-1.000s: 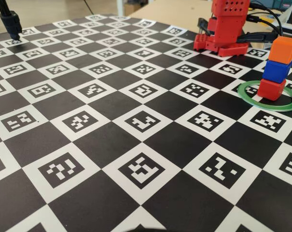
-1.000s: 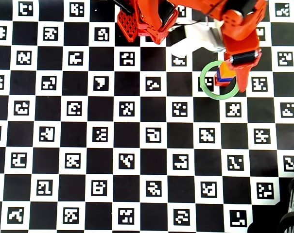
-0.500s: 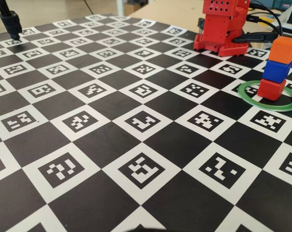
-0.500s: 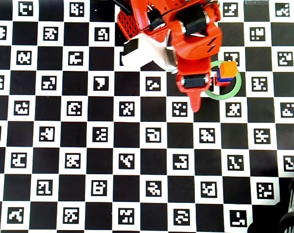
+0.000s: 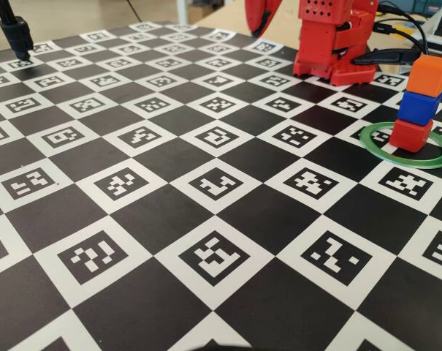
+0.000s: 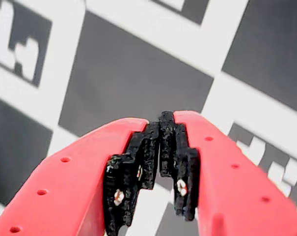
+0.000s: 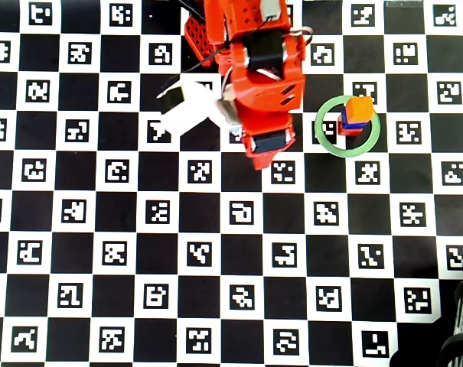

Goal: Grab the red cube then put it in the green circle then put the blue cube on top and finally the orange cube on top

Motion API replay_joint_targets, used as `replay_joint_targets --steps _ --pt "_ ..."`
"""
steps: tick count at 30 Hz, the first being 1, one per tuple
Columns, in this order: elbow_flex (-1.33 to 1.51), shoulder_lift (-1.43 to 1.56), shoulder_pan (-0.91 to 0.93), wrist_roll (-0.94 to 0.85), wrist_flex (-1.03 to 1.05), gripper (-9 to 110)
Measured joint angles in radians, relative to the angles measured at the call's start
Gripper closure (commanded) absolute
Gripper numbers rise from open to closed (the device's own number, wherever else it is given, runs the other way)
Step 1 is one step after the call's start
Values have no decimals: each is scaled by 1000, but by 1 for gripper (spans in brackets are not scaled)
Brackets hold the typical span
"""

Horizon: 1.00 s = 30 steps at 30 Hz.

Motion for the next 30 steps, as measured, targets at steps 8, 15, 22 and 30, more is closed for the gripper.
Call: replay_joint_targets --steps 8,15,22,30 --pt "202 123 72 -169 -199 107" --pt "383 267 100 -272 -357 107" --pt "558 402 100 -422 -410 107" --pt "753 557 100 -624 -462 107"
